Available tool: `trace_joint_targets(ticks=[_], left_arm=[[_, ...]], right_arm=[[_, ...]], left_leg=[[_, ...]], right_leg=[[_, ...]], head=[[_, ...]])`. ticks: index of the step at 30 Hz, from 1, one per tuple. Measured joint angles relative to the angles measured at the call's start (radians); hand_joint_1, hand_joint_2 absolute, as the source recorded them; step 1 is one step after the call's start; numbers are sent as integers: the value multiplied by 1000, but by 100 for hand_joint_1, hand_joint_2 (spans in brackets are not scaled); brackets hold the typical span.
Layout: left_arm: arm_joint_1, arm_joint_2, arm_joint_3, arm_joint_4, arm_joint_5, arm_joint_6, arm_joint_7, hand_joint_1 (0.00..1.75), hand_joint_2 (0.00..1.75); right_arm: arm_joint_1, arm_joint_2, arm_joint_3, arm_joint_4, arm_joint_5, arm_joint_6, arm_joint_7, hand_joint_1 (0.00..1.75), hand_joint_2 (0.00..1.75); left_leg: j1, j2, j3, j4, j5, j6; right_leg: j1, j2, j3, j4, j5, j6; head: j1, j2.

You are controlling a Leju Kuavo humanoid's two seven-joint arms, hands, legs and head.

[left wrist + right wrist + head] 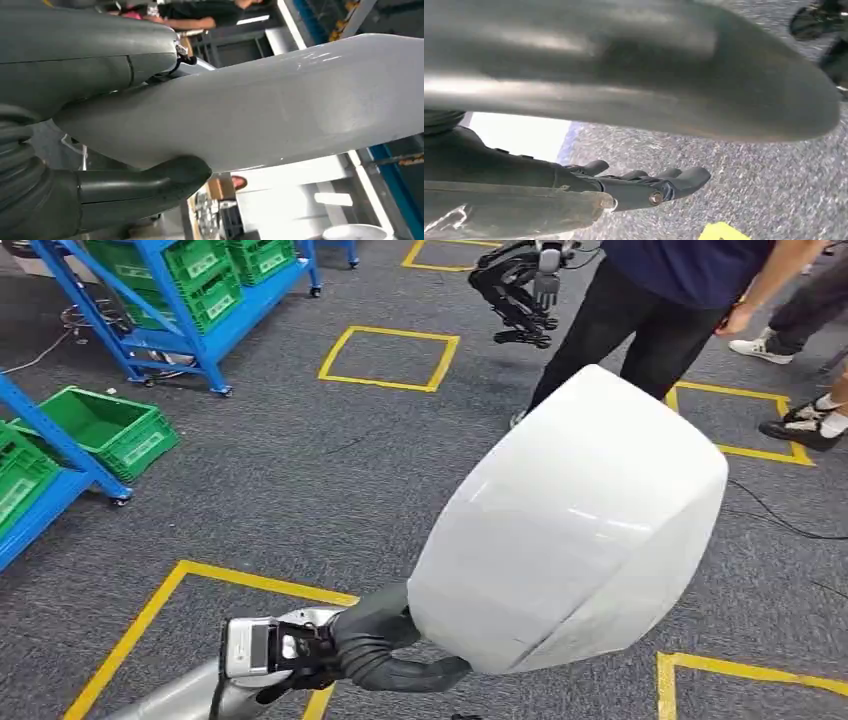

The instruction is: Take the parts from the cabinet and place them on the table.

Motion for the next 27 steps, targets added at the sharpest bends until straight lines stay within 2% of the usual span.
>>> trace_joint_targets(ticks=[1, 2, 3, 4, 5, 6, 8, 9, 10, 11, 12, 13, 14, 15, 16, 17, 18, 19, 20, 21, 22, 23, 24, 25, 26, 27], left_arm=[[3, 2, 0, 0, -2, 0, 0, 175, 175], [4, 3, 0, 0, -5, 0, 0, 175, 175], [4, 4, 1, 0, -5, 0, 0, 175, 175], [4, 4, 3, -1, -7, 1, -1, 175, 175], [6, 7, 6, -1, -8, 2, -2, 175, 175], [9, 10, 9, -2, -11, 3, -4, 175, 175], [12, 14, 11, -2, -13, 3, -6, 175, 175], [13, 14, 11, -2, -13, 3, -7, 175, 175], [13, 15, 12, -3, -14, 5, -7, 175, 175], [14, 15, 12, -5, -14, 6, -8, 175, 175], [15, 18, 13, -5, -14, 6, -10, 175, 175], [19, 22, 14, -5, -15, 6, -10, 175, 175], [24, 25, 14, -5, -15, 6, -10, 175, 175], [27, 27, 15, -5, -16, 6, -10, 175, 175], [30, 29, 15, -5, -20, 8, -12, 175, 175], [31, 31, 16, -5, -23, 9, -16, 175, 175], [31, 32, 16, -5, -26, 10, -18, 175, 175], [31, 32, 17, -5, -30, 10, -20, 175, 175], [31, 32, 17, -5, -34, 11, -21, 175, 175], [32, 31, 17, -5, -36, 12, -24, 175, 175], [34, 31, 17, -5, -41, 14, -25, 175, 175], [34, 30, 17, -5, -44, 17, -25, 175, 175], [34, 28, 17, -5, -45, 19, -27, 175, 175], [33, 25, 17, -5, -47, 20, -27, 175, 175], [34, 22, 17, -5, -50, 21, -27, 175, 175], [36, 22, 17, -5, -53, 20, -29, 175, 175]], right_arm=[[4, -3, 0, 1, -2, -3, -3, 0, 0], [7, -7, 0, 2, -2, -6, -6, 0, 0], [10, -10, 1, 3, -2, -8, -8, 0, 0], [10, -15, 2, 4, -2, -10, -10, 0, 0], [7, -15, 2, 4, -2, -10, -13, 0, 0], [6, -18, 2, 6, -2, -15, -16, 0, 0], [10, -23, 1, 11, -2, -15, -19, 0, 0], [11, -28, 1, 14, -2, -15, -19, 0, 0], [14, -28, 2, 14, -2, -16, -19, 0, 0], [14, -29, 2, 14, -2, -16, -19, 0, 0], [13, -32, 2, 16, -2, -16, -21, 0, 0], [11, -32, 2, 17, -2, -16, -21, 0, 0], [10, -32, 2, 17, -2, -16, -21, 0, 0], [10, -32, 2, 18, -2, -16, -23, 0, 0], [11, -32, 2, 18, -1, -18, -24, 0, 0], [12, -32, 4, 18, 0, -23, -26, 0, 0], [13, -31, 6, 18, 1, -27, -27, 0, 0], [13, -31, 8, 18, 3, -32, -27, 0, 0], [12, -31, 10, 18, 3, -37, -27, 0, 0], [8, -31, 14, 19, 3, -41, -28, 0, 0], [10, -30, 16, 19, 3, -45, -28, 0, 0], [16, -30, 17, 21, 3, -45, -29, 0, 0], [22, -30, 18, 22, 3, -45, -29, 0, 0], [25, -29, 20, 22, 3, -45, -29, 0, 0], [24, -26, 24, 22, 3, -44, -28, 0, 0], [21, -23, 25, 22, 3, -44, -27, 0, 0]], left_leg=[[0, 11, 1, 0, -1, -1], [0, 21, 3, 0, -3, -3], [0, 31, 6, 0, -5, -6], [-2, 39, 10, 0, -8, -10], [-12, 47, 13, 1, -13, -17], [-12, 54, 14, 0, -12, -21], [-9, 75, 18, -8, -11, -30], [-9, 83, 21, -9, -14, -38], [-5, 48, 21, -2, -22, -44], [-4, 1, 4, 33, -48, -44], [-5, -19, -30, 104, -88, -44], [-5, -24, -74, 189, -125, -45], [-5, -26, -115, 262, -146, -45], [-5, -26, -136, 290, -144, -45], [-5, -26, -136, 278, -120, -44], [-4, -27, -116, 228, -74, -42], [-3, -37, -83, 154, -29, -41], [0, -65, -42, 70, 9, -42], [9, -133, -17, 15, 16, -45], [13, -131, -12, 1, 10, -43], [9, -120, -14, 1, 11, -40], [5, -112, -13, 1, 8, -32], [7, -100, -10, -1, 11, -24], [10, -85, -8, -5, 15, -18], [7, -76, -7, -5, 14, -12], [4, -62, -6, -5, 13, -6]], right_leg=[[0, -2, 20, -29, 21, -1], [0, -6, 59, -98, 56, -3], [0, -21, 116, -196, 95, -4], [2, -60, 169, -281, 121, -6], [8, -94, 179, -300, 112, -12], [7, -76, 178, -304, 117, -19], [12, -54, 168, -303, 118, -29], [10, -42, 170, -310, 122, -38], [4, -31, 176, -316, 126, -44], [2, -22, 177, -318, 128, -48], [1, -11, 176, -318, 129, -50], [2, 5, 175, -318, 129, -51], [2, 20, 174, -318, 129, -52], [2, 33, 174, -318, 129, -52], [2, 47, 174, -318, 129, -52], [0, 62, 175, -318, 130, -51], [-1, 76, 175, -317, 131, -49], [-4, 90, 175, -317, 132, -45], [-1, 102, 169, -312, 132, -37], [0, 115, 160, -304, 131, -34], [-3, 123, 158, -310, 136, -28], [-7, 134, 153, -317, 137, -22], [-9, 145, 152, -320, 139, -14], [-8, 121, 152, -312, 137, -14], [-1, 57, 139, -279, 114, -13], [-1, 23, 108, -217, 75, -10]], head=[[0, 0], [0, 0], [0, 0], [1, 0], [0, 0], [-4, 0], [-3, 0], [-4, 0], [-5, 0], [-6, 0], [-10, 0], [-14, 0], [-13, 0], [-13, 0], [-14, 0], [-14, 0], [-14, 0], [-14, 0], [-17, 0], [-17, 0], [-16, 0], [-18, 0], [-18, 0], [-17, 0], [-10, 0], [-6, 0]])
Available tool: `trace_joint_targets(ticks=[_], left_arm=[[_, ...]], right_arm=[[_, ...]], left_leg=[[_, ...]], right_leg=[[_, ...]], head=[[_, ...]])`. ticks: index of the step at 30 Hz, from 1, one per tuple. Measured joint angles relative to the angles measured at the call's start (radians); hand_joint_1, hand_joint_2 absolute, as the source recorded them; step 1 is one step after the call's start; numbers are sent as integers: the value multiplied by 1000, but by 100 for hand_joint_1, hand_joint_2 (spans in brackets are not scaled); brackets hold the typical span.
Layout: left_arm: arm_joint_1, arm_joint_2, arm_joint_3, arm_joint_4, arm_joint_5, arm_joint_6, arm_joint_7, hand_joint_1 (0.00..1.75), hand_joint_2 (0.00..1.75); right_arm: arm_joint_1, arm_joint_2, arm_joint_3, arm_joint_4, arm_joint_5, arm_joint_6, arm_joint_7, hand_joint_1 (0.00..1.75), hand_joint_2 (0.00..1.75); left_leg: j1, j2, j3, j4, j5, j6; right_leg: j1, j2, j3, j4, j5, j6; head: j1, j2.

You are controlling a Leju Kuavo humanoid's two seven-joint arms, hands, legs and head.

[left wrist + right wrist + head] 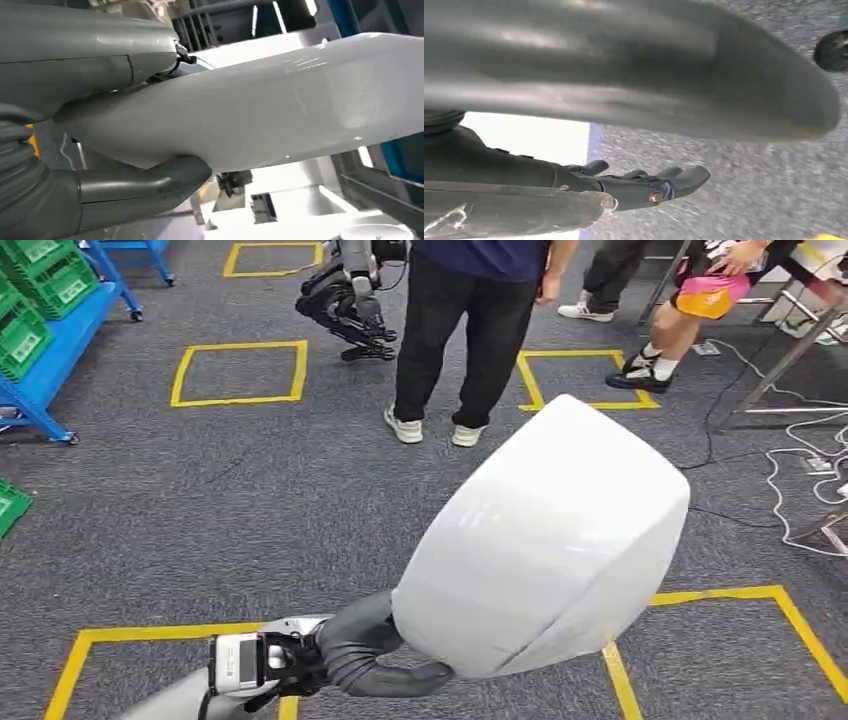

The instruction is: Take the parts from the cabinet and place them on the table.

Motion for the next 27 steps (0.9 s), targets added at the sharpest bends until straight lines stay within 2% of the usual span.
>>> trace_joint_targets(ticks=[1, 2, 3, 4, 5, 6, 7, 8, 9, 12, 13, 14, 15, 16, 17, 18, 19, 20, 21, 22, 23, 24, 25, 27], left_arm=[[3, 0, 0, 0, -2, 0, 0, 175, 175], [7, 0, 0, 0, -6, 2, 0, 175, 175], [8, 0, 0, 1, -9, 4, 0, 175, 175], [8, -2, -1, 2, -11, 6, 0, 175, 175], [8, -3, -1, 2, -11, 8, 1, 175, 175], [8, -5, -1, 2, -11, 11, 2, 175, 175], [7, -8, -1, 2, -11, 11, 2, 175, 175], [7, -9, -1, 2, -11, 12, 2, 175, 175], [7, -10, -1, 2, -11, 13, 4, 175, 175], [6, -15, -1, 2, -11, 14, 5, 175, 175], [4, -17, 0, 2, -11, 14, 5, 175, 175], [4, -19, 0, 2, -11, 15, 5, 175, 175], [4, -19, 0, 2, -11, 15, 5, 175, 175], [5, -18, 0, 2, -11, 15, 5, 175, 175], [7, -16, 0, 4, -11, 15, 5, 175, 175], [8, -16, 0, 5, -11, 15, 5, 175, 175], [8, -16, 0, 6, -11, 15, 5, 175, 175], [8, -16, 0, 7, -11, 15, 5, 175, 175], [8, -16, 0, 7, -11, 15, 5, 175, 175], [7, -16, 0, 7, -11, 15, 5, 175, 175], [7, -16, 0, 7, -11, 15, 5, 175, 175], [6, -17, 0, 7, -11, 17, 6, 175, 175], [6, -17, 0, 8, -11, 19, 14, 175, 175], [4, -20, 0, 10, -9, 25, 20, 175, 175]], right_arm=[[-5, 2, 0, 0, 0, 1, 0, 0, 0], [-9, 8, 1, 0, 2, 3, 0, 0, 0], [-9, 18, 3, 0, 3, 5, 0, 0, 0], [-8, 23, 6, 0, 3, 6, 0, 0, 0], [-6, 29, 8, 0, 3, 9, 0, 0, 0], [-5, 34, 11, 0, 3, 10, 0, 0, 0], [-6, 36, 14, 0, 3, 11, 0, 0, 0], [-8, 39, 16, 0, 2, 11, 0, 0, 0], [-12, 44, 16, -1, 3, 12, 0, 0, 0], [-10, 45, 16, -1, 3, 12, 0, 0, 0], [-10, 45, 16, -1, 3, 12, 1, 0, 0], [-9, 46, 17, -1, 3, 12, 1, 0, 0], [-10, 46, 17, -1, 3, 12, 2, 0, 0], [-12, 46, 17, -1, 3, 12, 2, 0, 0], [-14, 47, 17, -1, 3, 12, 2, 0, 0], [-13, 47, 17, -1, 3, 12, 1, 0, 0], [-13, 47, 18, -1, 3, 12, 1, 0, 0], [-12, 48, 18, -1, 3, 13, 1, 0, 0], [-12, 48, 18, -1, 3, 13, 1, 0, 0], [-12, 49, 18, -1, 3, 13, 1, 0, 0], [-12, 50, 18, -1, 3, 14, 1, 0, 0], [-15, 50, 19, -1, 3, 17, 1, 0, 0], [-14, 50, 19, -1, 3, 20, 1, 0, 0], [-2, 52, 24, 0, 2, 27, -1, 0, 0]], left_leg=[[-2, 14, 0, 0, -1, 1], [-4, 32, 0, 1, -2, 3], [-5, 47, 0, 1, -3, 4], [-6, 61, 1, 1, -5, 4], [-6, 72, 3, 1, -7, 1], [-6, 83, 6, 1, -10, -2], [-6, 94, 10, 1, -13, -5], [-9, 103, 14, 2, -16, -10], [-16, 108, 15, 5, -22, -17], [-10, 138, 24, -6, -19, -33], [-7, 130, 25, -4, -25, -43], [-6, 87, 21, 12, -40, -45], [-6, 56, -5, 66, -75, -46], [-6, 43, -48, 152, -117, -47], [-6, 39, -90, 231, -148, -48], [-7, 38, -125, 290, -161, -47], [-7, 37, -135, 299, -149, -46], [-6, 36, -127, 269, -114, -45], [-6, 32, -99, 202, -65, -43], [-5, 19, -60, 120, -20, -41], [-1, -23, -24, 47, 10, -41], [4, -54, -1, -5, 4, -39], [4, -42, -5, -1, 1, -38], [-2, -27, -5, -2, 1, -28]], right_leg=[[0, -14, -38, 80, -41, 2], [0, -21, -79, 164, -77, 3], [0, -22, -101, 213, -89, 4], [0, -23, -96, 207, -76, 4], [0, -25, -68, 159, -47, 3], [0, -34, -19, 74, -8, 2], [0, -60, 35, -19, 26, 1], [2, -107, 67, -82, 31, -1], [5, -104, 73, -86, 39, -8], [14, -68, 62, -84, 40, -28], [6, -56, 69, -93, 45, -38], [4, -47, 71, -95, 46, -41], [2, -38, 71, -95, 47, -45], [2, -26, 70, -95, 47, -48], [2, -12, 69, -95, 47, -48], [2, 2, 69, -95, 46, -49], [2, 15, 70, -95, 46, -49], [2, 30, 70, -94, 46, -48], [0, 44, 71, -94, 47, -47], [-2, 57, 73, -94, 48, -44], [-4, 70, 72, -94, 48, -39], [4, 83, 64, -84, 45, -31], [0, 94, 59, -90, 50, -26], [-5, 108, 54, -102, 55, -14]], head=[[0, 0], [0, 0], [0, 0], [0, 0], [0, 0], [0, 0], [0, 0], [0, 0], [-4, 0], [-4, 0], [-5, 0], [-5, 0], [-8, 0], [-13, 0], [-12, 0], [-13, 0], [-12, 0], [-13, 0], [-12, 0], [-13, 0], [-13, 0], [-15, 0], [-12, 0], [-13, 0]])
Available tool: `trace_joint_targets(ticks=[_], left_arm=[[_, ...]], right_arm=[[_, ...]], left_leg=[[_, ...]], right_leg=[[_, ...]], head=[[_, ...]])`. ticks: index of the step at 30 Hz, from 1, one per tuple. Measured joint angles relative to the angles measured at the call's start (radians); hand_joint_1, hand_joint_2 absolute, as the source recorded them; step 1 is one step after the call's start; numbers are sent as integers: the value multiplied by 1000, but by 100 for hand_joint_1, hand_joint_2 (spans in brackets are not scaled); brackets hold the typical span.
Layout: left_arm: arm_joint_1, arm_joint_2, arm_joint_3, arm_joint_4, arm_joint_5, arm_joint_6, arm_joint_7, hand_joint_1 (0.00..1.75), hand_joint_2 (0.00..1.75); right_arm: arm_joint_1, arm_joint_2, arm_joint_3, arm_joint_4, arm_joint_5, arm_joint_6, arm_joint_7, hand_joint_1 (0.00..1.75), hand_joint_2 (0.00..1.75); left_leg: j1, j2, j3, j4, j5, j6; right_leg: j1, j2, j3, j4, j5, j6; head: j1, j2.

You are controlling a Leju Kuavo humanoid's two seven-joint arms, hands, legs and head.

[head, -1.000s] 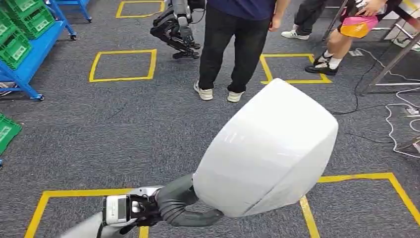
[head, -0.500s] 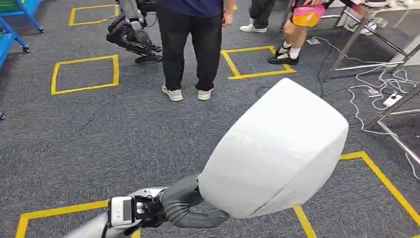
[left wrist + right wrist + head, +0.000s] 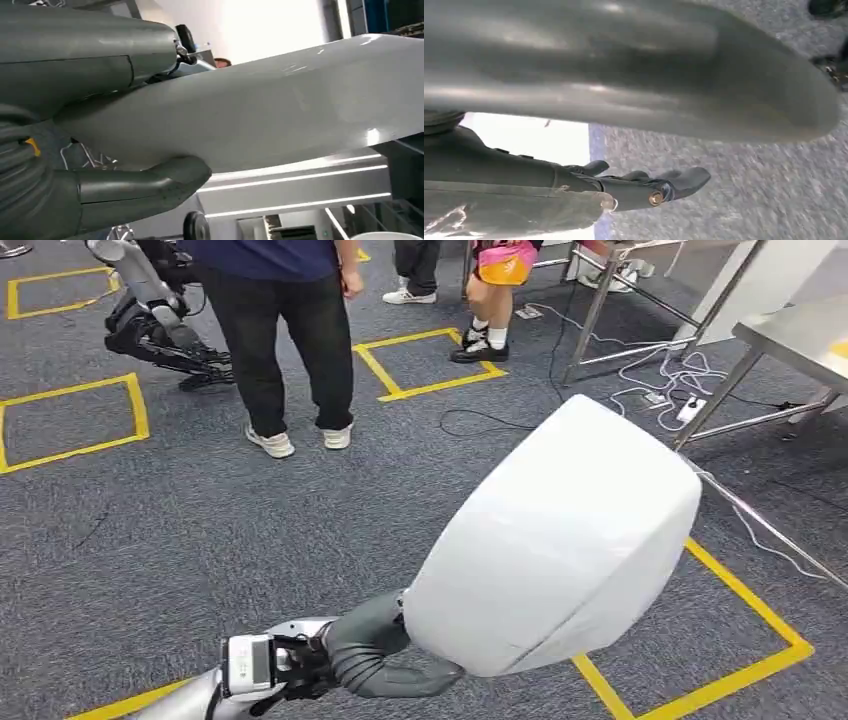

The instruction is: Take the parts from the cabinet and place them on the table.

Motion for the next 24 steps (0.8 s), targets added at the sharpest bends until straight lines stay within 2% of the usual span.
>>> trace_joint_targets(ticks=[1, 2, 3, 4, 5, 6, 7, 8, 9, 10, 11, 12, 13, 16, 17, 18, 19, 21, 22, 23, 24], left_arm=[[-3, -3, 0, 0, 0, 3, 2, 175, 175], [-7, -7, -1, 1, 1, 6, 5, 175, 175], [-9, -10, -1, 2, 4, 9, 6, 175, 175], [-9, -11, -1, 3, 8, 10, 9, 175, 175], [-9, -12, -1, 5, 9, 13, 14, 175, 175], [-9, -12, -1, 8, 9, 14, 14, 175, 175], [-9, -12, -2, 11, 10, 15, 14, 175, 175], [-9, -13, -2, 13, 12, 17, 14, 175, 175], [-9, -14, -2, 15, 13, 21, 14, 175, 175], [-9, -15, -2, 16, 14, 28, 15, 175, 175], [-9, -16, -2, 16, 14, 34, 15, 175, 175], [-8, -16, -1, 16, 14, 36, 15, 175, 175], [-8, -15, 0, 16, 13, 38, 15, 175, 175], [-9, -16, 0, 16, 13, 39, 15, 175, 175], [-9, -18, 0, 16, 13, 41, 15, 175, 175], [-10, -19, 0, 16, 12, 41, 14, 175, 175], [-9, -18, 0, 17, 13, 41, 14, 175, 175], [-6, -16, 0, 21, 13, 41, 14, 175, 175], [-6, -15, 0, 23, 13, 41, 14, 175, 175], [-5, -15, 0, 25, 13, 41, 14, 175, 175], [-5, -15, 0, 25, 13, 40, 14, 175, 175]], right_arm=[[5, 0, 1, 0, 0, 5, -3, 0, 0], [8, 3, 2, 0, 0, 6, -4, 0, 0], [6, 5, 3, 0, -1, 8, -6, 0, 0], [2, 5, 5, 0, -2, 8, -10, 0, 0], [-1, 5, 6, 1, -2, 9, -14, 0, 0], [-3, 5, 7, 1, -2, 11, -16, 0, 0], [-2, 6, 8, 1, -2, 11, -21, 0, 0], [0, 7, 8, 1, -2, 11, -23, 0, 0], [3, 8, 10, 2, -2, 11, -26, 0, 0], [5, 8, 11, 3, -3, 11, -37, 0, 0], [5, 8, 15, 5, -3, 11, -50, 0, 0], [2, 10, 16, 5, -3, 11, -58, 0, 0], [1, 10, 17, 7, -3, 11, -61, 0, 0], [5, 10, 18, 13, -5, 11, -69, 0, 0], [7, 10, 18, 14, -6, 12, -69, 0, 0], [7, 10, 19, 15, -6, 12, -70, 0, 0], [4, 10, 19, 17, -7, 13, -70, 0, 0], [2, 10, 19, 18, -8, 16, -71, 0, 0], [3, 10, 19, 19, -8, 16, -72, 0, 0], [4, 10, 20, 21, -9, 17, -72, 0, 0], [5, 10, 20, 21, -10, 19, -72, 0, 0]], left_leg=[[6, 12, 2, -6, 3, 9], [6, 23, 4, -7, 5, 16], [3, 32, 4, -7, 3, 23], [1, 46, 5, -7, 2, 25], [-1, 61, 5, -7, 0, 27], [-2, 75, 6, -6, -1, 28], [-2, 86, 6, -6, -2, 28], [-2, 98, 8, -6, -4, 28], [-2, 110, 11, -6, -7, 25], [-2, 120, 15, -6, -10, 22], [-3, 129, 21, -5, -15, 16], [-13, 134, 23, -2, -20, 9], [-15, 143, 24, -1, -22, 4], [-11, 175, 34, -10, -24, -12], [-6, 159, 38, -2, -33, -20], [-5, 113, 26, 26, -54, -23], [-5, 84, -10, 99, -93, -25], [-5, 69, -96, 255, -153, -27], [-6, 68, -121, 290, -155, -27], [-6, 67, -124, 280, -131, -25], [-5, 65, -109, 239, -93, -23]], right_leg=[[0, 5, -2, 1, -1, 5], [3, -49, -5, 19, -11, 6], [5, -98, -29, 66, -43, 9], [5, -118, -66, 145, -87, 13], [5, -126, -110, 233, -127, 14], [5, -129, -143, 300, -150, 16], [5, -130, -155, 325, -150, 17], [5, -131, -141, 301, -126, 17], [5, -136, -105, 235, -89, 17], [5, -149, -54, 141, -47, 16], [6, -187, -2, 54, -16, 16], [13, -226, 14, 21, -22, 12], [10, -208, 14, 20, -16, -1], [16, -173, 8, 18, -15, -20], [9, -159, 14, 12, -12, -26], [6, -151, 16, 12, -12, -29], [4, -140, 14, 11, -10, -34], [4, -111, 12, 11, -10, -36], [5, -99, 12, 12, -10, -36], [4, -85, 13, 12, -10, -36], [4, -71, 13, 12, -10, -36]], head=[[-1, 0], [2, 0], [11, 0], [11, 0], [11, 0], [12, 0], [11, 0], [11, 0], [11, 0], [11, 0], [12, 0], [15, 0], [9, 0], [7, 0], [6, 0], [3, 0], [0, 0], [-5, 0], [-5, 0], [-5, 0], [-5, 0]])
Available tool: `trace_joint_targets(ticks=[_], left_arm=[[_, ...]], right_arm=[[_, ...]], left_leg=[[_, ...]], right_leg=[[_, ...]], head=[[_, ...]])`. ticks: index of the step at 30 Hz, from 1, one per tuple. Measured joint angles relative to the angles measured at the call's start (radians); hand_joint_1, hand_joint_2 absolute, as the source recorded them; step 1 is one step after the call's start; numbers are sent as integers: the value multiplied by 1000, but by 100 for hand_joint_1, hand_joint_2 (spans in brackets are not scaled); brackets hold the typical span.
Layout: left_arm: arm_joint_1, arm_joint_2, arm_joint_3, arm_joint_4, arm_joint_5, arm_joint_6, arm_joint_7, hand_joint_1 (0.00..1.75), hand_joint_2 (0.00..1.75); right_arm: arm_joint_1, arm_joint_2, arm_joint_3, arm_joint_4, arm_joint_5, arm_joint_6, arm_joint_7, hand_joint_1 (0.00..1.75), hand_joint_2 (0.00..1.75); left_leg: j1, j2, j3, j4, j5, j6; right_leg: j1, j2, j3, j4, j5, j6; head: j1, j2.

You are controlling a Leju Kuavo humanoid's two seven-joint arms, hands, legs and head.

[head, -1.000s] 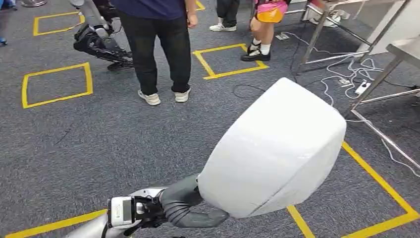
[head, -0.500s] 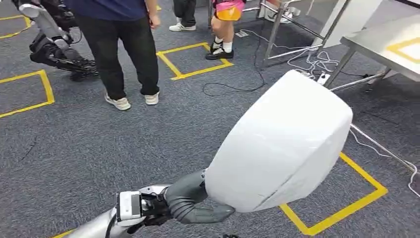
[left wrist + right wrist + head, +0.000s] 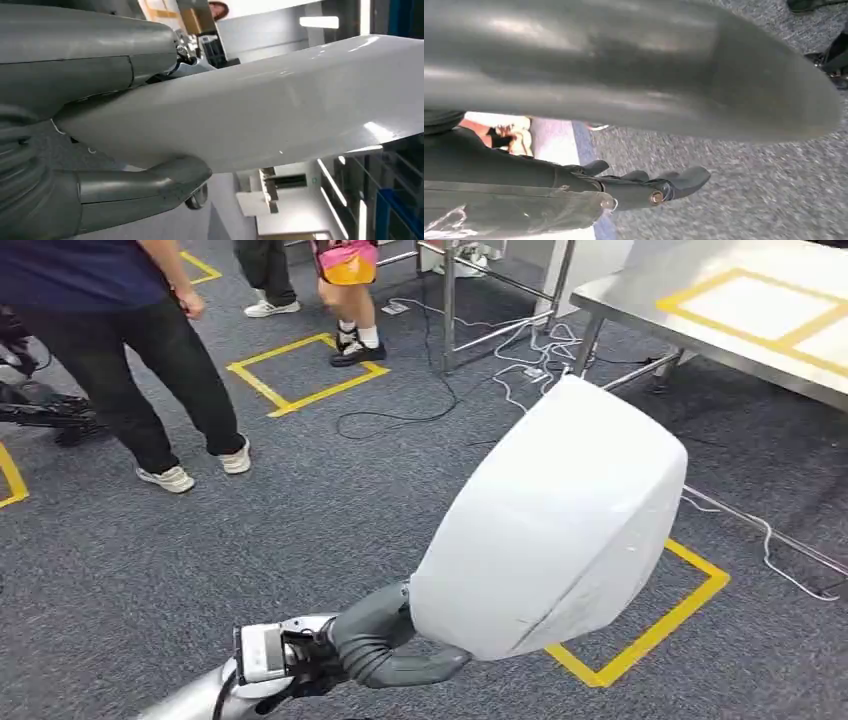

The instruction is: Take the parts from the cabinet and place them on the table.

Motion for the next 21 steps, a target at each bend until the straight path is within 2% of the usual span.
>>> trace_joint_targets(ticks=[1, 2, 3, 4, 5, 7, 8, 9, 10, 11, 12, 13, 14, 15, 16, 17, 18, 19, 21], left_arm=[[0, 0, 0, 0, 2, 0, 0, 175, 175], [0, -1, 0, 0, 5, -2, 0, 175, 175], [-1, -1, 0, 0, 6, -3, 0, 175, 175], [-2, -1, 0, 0, 8, -3, 0, 175, 175], [-1, -1, 0, 1, 8, -3, 0, 175, 175], [-4, -2, 0, 1, 9, -2, 1, 175, 175], [-5, -4, 0, 1, 9, 0, 3, 175, 175], [-6, -6, 0, 1, 9, 1, 5, 175, 175], [-6, -6, 0, 1, 9, 1, 5, 175, 175], [-4, -6, 0, 2, 9, 1, 5, 175, 175], [-4, -5, 0, 4, 9, 2, 6, 175, 175], [-4, -5, 0, 7, 9, 2, 6, 175, 175], [-4, -5, 0, 8, 9, 2, 8, 175, 175], [-4, -5, 0, 8, 9, 3, 8, 175, 175], [-4, -6, 0, 8, 9, 3, 9, 175, 175], [-4, -6, 0, 8, 9, 3, 9, 175, 175], [-5, -6, 0, 8, 9, 3, 9, 175, 175], [-5, -6, 0, 8, 8, 3, 11, 175, 175], [-7, -6, 0, 8, 7, 3, 13, 175, 175]], right_arm=[[0, 0, 0, 0, -1, 1, 0, 0, 0], [-1, 0, 1, 0, -1, 3, 0, 0, 0], [-2, 0, 1, 0, -2, 3, -1, 0, 0], [-4, 0, 1, 0, -2, 3, -1, 0, 0], [-3, 0, 2, 1, -3, 3, -2, 0, 0], [7, 2, 3, 2, -5, 3, -2, 0, 0], [9, 2, 4, 2, -7, 5, -2, 0, 0], [10, 4, 5, 3, -8, 5, -3, 0, 0], [6, 4, 5, 3, -9, 4, -4, 0, 0], [1, 4, 5, 3, -10, 4, -4, 0, 0], [-2, 5, 5, 3, -10, 4, -4, 0, 0], [-2, 5, 5, 3, -11, 4, -4, 0, 0], [-1, 5, 5, 3, -11, 4, -5, 0, 0], [1, 5, 5, 3, -11, 4, -5, 0, 0], [3, 5, 5, 3, -13, 4, -5, 0, 0], [3, 5, 5, 4, -15, 4, -5, 0, 0], [0, 5, 5, 4, -17, 4, -3, 0, 0], [-3, 6, 5, 4, -18, 5, 0, 0, 0], [-3, 6, 5, 5, -21, 7, 6, 0, 0]], left_leg=[[0, -7, 33, -72, 48, 3], [2, -29, 69, -149, 87, 5], [6, -87, 99, -213, 102, 6], [11, -88, 110, -245, 91, 10], [7, -79, 107, -241, 93, 13], [3, -62, 108, -241, 96, 28], [9, -46, 111, -248, 101, 37], [8, -38, 111, -248, 99, 45], [6, -27, 112, -248, 98, 48], [3, -13, 112, -248, 97, 49], [2, 2, 112, -248, 96, 51], [0, 15, 112, -248, 95, 53], [0, 28, 114, -248, 94, 53], [0, 39, 115, -247, 92, 51], [0, 50, 118, -247, 90, 50], [0, 60, 122, -247, 87, 46], [-3, 69, 127, -247, 83, 40], [-11, 76, 128, -244, 79, 34], [-9, 93, 131, -248, 81, 25]], right_leg=[[-1, 14, 1, 0, 1, 3], [-4, 28, 1, 0, 3, 6], [-2, 40, -3, 2, 4, 13], [1, 54, -12, 11, 1, 18], [-2, 61, -15, 4, 7, 25], [-7, 79, -23, -9, 14, 40], [-6, 62, -22, -2, 11, 42], [1, -3, -33, 25, -9, 43], [1, -36, -63, 87, -48, 46], [1, -51, -100, 165, -86, 48], [1, -56, -136, 242, -118, 49], [1, -59, -158, 290, -133, 51], [1, -60, -157, 293, -125, 52], [1, -62, -132, 250, -96, 52], [1, -69, -85, 170, -56, 50], [1, -89, -32, 77, -19, 49], [4, -132, 6, 8, -12, 46], [7, -141, 11, 3, -11, 35], [11, -114, 1, 5, -9, 22]], head=[[0, 0], [0, 0], [-1, 0], [-2, 0], [-1, 0], [-2, 0], [-2, 0], [7, 0], [11, 0], [11, 0], [11, 0], [11, 0], [11, 0], [11, 0], [11, 0], [12, 0], [11, 0], [9, 0], [10, 0]])
